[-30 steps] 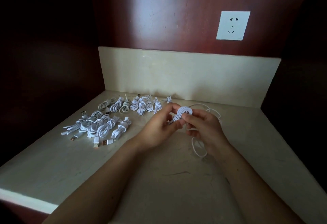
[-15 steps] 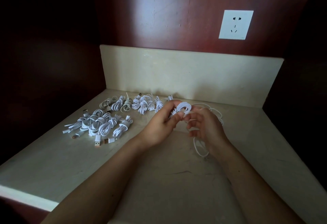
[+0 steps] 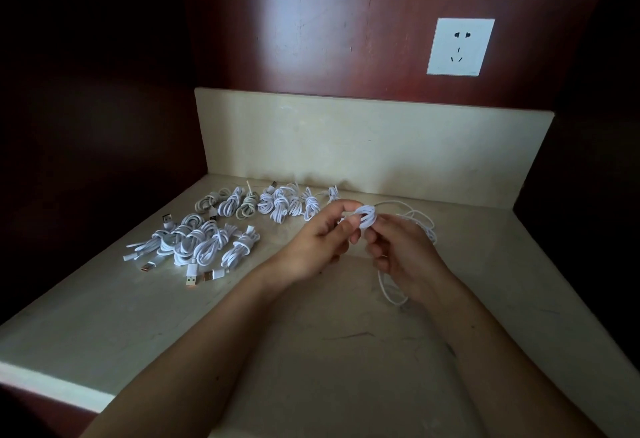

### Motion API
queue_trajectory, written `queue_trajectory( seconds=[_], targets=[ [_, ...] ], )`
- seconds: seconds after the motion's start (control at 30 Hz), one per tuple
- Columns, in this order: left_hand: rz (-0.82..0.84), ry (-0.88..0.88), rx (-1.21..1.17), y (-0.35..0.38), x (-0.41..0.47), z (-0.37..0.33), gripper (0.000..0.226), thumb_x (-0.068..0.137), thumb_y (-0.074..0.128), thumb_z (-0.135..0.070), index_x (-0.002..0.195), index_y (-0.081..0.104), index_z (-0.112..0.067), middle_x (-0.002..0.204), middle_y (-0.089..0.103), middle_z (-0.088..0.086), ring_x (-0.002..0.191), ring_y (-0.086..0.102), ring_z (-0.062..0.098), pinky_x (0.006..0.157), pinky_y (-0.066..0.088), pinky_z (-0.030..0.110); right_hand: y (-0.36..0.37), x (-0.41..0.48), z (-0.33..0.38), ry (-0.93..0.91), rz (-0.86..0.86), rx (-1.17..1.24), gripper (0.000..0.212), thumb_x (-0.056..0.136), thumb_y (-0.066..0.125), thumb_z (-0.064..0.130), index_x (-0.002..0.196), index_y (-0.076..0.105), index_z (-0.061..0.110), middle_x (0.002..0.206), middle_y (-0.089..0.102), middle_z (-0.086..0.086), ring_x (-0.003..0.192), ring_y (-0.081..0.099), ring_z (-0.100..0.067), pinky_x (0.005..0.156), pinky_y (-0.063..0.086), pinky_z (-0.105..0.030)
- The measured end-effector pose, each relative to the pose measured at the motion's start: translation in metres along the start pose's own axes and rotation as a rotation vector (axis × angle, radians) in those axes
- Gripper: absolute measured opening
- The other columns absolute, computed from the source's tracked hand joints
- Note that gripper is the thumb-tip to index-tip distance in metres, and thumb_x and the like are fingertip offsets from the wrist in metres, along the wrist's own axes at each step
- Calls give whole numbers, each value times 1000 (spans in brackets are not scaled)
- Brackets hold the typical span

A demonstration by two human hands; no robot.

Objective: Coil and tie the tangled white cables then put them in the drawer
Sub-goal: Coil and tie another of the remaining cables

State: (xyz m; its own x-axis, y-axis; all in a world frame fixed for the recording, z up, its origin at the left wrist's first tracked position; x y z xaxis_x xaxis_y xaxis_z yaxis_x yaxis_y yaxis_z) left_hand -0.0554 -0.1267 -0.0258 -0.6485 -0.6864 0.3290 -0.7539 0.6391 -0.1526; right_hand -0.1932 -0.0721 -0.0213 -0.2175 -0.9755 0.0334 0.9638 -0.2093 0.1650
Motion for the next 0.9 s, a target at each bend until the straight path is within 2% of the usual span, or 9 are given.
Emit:
queue_trajectory(
  seconds=[0.13,0.23,0.33,0.43,0.47,0.57,0.73,0.83,0.9],
  targets=[
    [-26,-47,103,3,2,-1,22,102,45,-17,122,54,-14,72,50,-1,45,37,1,44,33,14,-1,3,2,-71,-140,-52,19,98,49,5,86,64,2,50,47,3,43,40,-6,37,29,-18],
    [-23,10,255,2,0,-4,24,99,54,-16,122,57,-9,78,57,-12,59,51,-5,59,39,10,-2,2,3,-132,-203,-132,20,98,47,4,91,62,-8,51,47,-3,41,40,-9,38,30,-19],
    [-23,82,534,-9,-5,-3,24,98,58,-24,121,59,-16,98,66,-14,85,59,-5,76,46,17,0,-1,4,-175,-178,-233,22,100,47,9,86,62,2,64,54,-10,49,51,-12,39,38,-21],
    [-60,105,781,-16,-5,-1,27,96,58,-33,122,61,-26,98,67,-11,83,60,8,76,49,30,5,-3,0,-190,-98,-270,11,98,55,16,89,60,13,81,60,-8,59,59,-15,40,44,-24],
    [-56,103,798,-18,-4,-1,25,94,58,-36,119,62,-30,96,68,-10,82,61,10,75,51,32,6,-3,-4,-216,-86,-309,6,96,59,14,90,59,15,83,61,-6,59,60,-13,40,45,-25],
    [-45,58,788,-24,-3,-4,28,89,56,-47,115,62,-40,99,70,-12,90,66,7,80,53,36,9,1,-12,-319,-119,-426,16,92,61,8,88,60,24,78,64,5,59,61,-13,42,47,-29],
    [-150,116,793,-33,-10,-15,26,90,60,-36,115,65,-37,92,67,-11,82,58,-2,75,49,28,15,19,-7,-478,-107,-649,4,84,60,28,85,60,32,81,67,8,78,67,-17,68,52,-34],
    [-214,72,800,-43,-27,-12,38,83,54,-33,119,63,-37,85,52,-8,78,50,2,73,44,28,27,38,-10,-430,24,-687,4,82,60,31,84,62,28,77,66,6,72,67,-19,64,54,-36],
    [-257,14,824,-52,-39,-7,47,80,52,-35,125,62,-32,91,55,-5,79,51,5,76,47,32,38,51,-18,-342,116,-677,10,90,63,19,83,60,25,75,63,-1,64,65,-18,56,56,-38]
  ],
)
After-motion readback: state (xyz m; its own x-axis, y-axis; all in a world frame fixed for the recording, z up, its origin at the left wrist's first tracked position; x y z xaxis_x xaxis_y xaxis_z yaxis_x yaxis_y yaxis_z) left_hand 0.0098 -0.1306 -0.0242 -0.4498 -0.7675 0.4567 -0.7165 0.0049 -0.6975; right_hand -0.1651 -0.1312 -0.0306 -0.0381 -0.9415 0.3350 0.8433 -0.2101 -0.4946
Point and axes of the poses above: each hand's wrist, its own x-axis towards the middle knuckle, its own y-axis out of the palm, z = x × y, the point moved 1 cm from there along x, towards the middle knuckle
